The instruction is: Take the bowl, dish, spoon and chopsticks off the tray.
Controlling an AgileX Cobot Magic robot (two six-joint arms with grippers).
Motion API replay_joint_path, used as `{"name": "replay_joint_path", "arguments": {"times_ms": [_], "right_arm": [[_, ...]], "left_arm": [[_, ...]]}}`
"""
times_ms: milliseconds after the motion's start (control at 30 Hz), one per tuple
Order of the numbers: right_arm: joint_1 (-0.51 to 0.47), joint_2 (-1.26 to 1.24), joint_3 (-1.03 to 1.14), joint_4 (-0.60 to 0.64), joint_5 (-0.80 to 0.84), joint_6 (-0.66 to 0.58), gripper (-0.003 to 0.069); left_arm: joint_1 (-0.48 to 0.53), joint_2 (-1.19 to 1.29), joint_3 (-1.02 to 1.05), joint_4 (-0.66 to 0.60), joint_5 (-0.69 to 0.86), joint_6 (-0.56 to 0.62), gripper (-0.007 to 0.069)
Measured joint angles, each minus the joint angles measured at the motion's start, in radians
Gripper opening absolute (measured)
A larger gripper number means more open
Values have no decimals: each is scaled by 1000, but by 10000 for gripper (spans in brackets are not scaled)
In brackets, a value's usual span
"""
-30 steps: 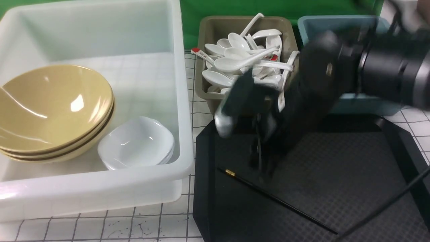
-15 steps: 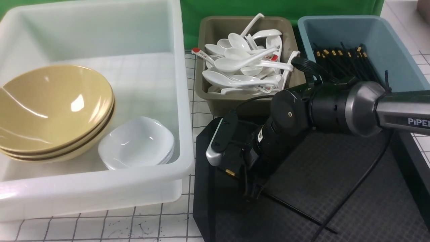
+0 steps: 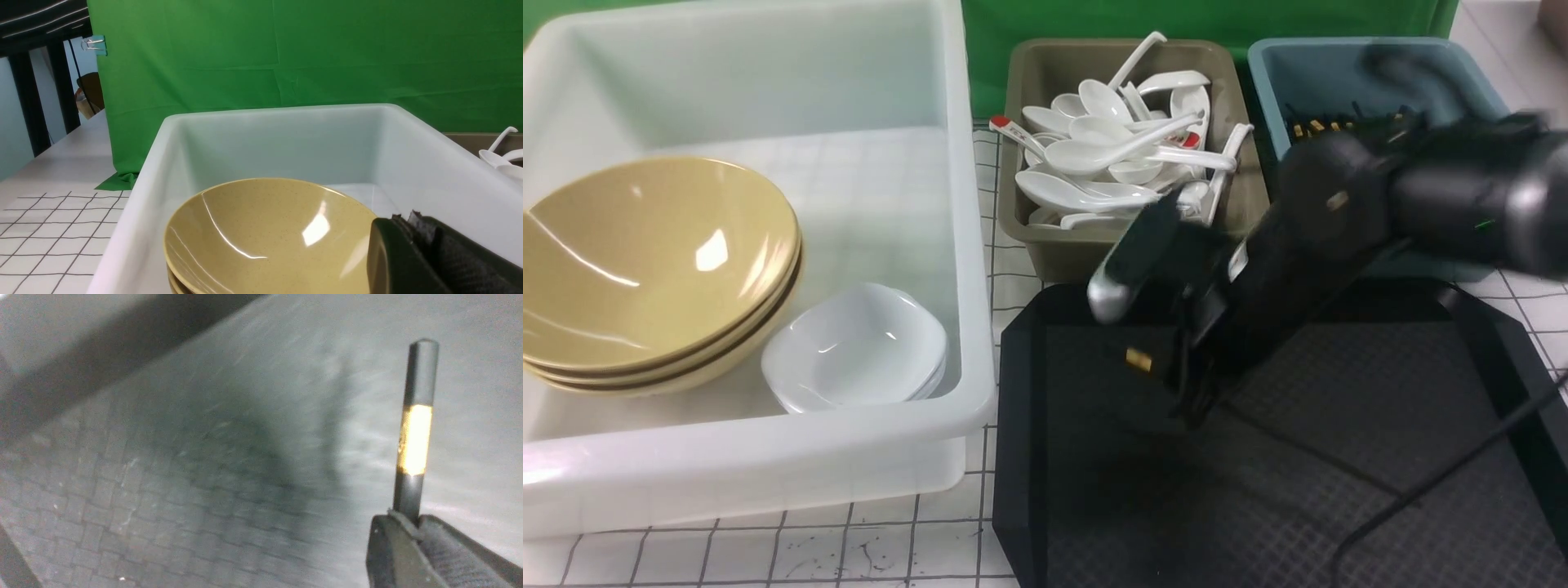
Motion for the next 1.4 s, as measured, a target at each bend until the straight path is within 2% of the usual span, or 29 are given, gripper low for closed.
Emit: {"name": "replay_joint_path", "arguments": {"times_ms": [67, 133, 233, 400, 467, 633, 667, 767, 833, 900, 967, 1133, 1267, 1300, 1400], "right_arm": [[-14, -84, -4, 0, -36, 6, 80], [-49, -207, -30, 1, -197, -4, 80], [-123, -263, -73, 3, -445, 1, 80], [-273, -157, -110, 3, -773, 113, 80], [-312, -84, -110, 3, -838, 152, 81], [-396, 95, -110, 6, -812, 307, 146], [-410, 113, -110, 6, -784, 347, 184], [-440, 103, -110, 6, -690, 402, 263], [-451, 40, -110, 6, -599, 401, 275], [-453, -66, -110, 5, -516, 364, 255], [-440, -204, -92, 5, -450, 289, 202], [-365, -586, 100, 5, -434, 195, 46], [-324, -891, 375, 6, -543, 188, 36], [-324, -891, 390, 6, -552, 188, 36], [-322, -1094, 632, 6, -706, 187, 36]], "left_arm": [[0, 0, 0, 0, 0, 0, -6], [0, 0, 0, 0, 0, 0, -6], [0, 0, 0, 0, -2, 0, -6], [0, 0, 0, 0, -9, 0, -6], [0, 0, 0, 0, -9, 0, -6], [0, 0, 0, 22, -9, 1, -6], [0, 0, 0, 26, -9, 1, -6], [0, 0, 0, 29, -9, 3, -6], [0, 0, 0, 29, -9, 5, -6], [0, 0, 0, 29, -9, 9, -6], [0, 0, 0, 29, -9, 9, -6], [0, 0, 0, 29, -9, 9, -6], [0, 0, 0, 29, -9, 9, -6], [0, 0, 0, 29, -9, 9, -6], [0, 0, 0, 29, -9, 9, -6]]}}
